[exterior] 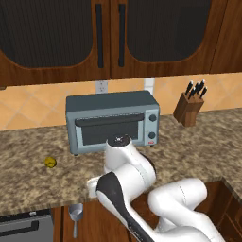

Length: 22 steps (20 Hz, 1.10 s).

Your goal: Pick the measuring cup from the drawer and place it on the counter.

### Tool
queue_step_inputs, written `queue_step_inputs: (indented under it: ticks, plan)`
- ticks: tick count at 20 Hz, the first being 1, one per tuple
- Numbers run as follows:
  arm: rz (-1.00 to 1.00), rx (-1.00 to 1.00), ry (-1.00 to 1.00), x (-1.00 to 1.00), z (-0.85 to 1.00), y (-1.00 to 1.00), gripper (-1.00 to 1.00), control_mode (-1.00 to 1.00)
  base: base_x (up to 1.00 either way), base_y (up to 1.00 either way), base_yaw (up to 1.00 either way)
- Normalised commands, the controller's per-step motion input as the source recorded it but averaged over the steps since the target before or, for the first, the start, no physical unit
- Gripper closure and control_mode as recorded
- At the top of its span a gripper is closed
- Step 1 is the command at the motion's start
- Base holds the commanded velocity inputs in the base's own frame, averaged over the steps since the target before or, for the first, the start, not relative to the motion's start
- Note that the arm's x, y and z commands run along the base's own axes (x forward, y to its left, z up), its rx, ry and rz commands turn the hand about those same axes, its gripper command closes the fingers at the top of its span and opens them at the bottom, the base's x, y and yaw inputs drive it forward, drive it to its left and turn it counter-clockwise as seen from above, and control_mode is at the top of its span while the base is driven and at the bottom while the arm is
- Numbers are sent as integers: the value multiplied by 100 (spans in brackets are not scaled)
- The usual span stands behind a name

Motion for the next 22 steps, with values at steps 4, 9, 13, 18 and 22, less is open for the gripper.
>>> queue_step_inputs:
  ticks: [4,9,13,18,22]
  plan:
    - [-1,0,5,-32,-89,81,-100,-100,0,0,0]
    - [-8,2,-2,-3,-90,36,-100,-100,0,0,0]
    - [-6,0,0,-15,-84,8,-100,-100,0,0,0]
    - [-1,0,8,-9,-55,25,-100,-100,0,0,0]
    - [0,-1,0,-8,-17,16,-100,-100,0,0,0]
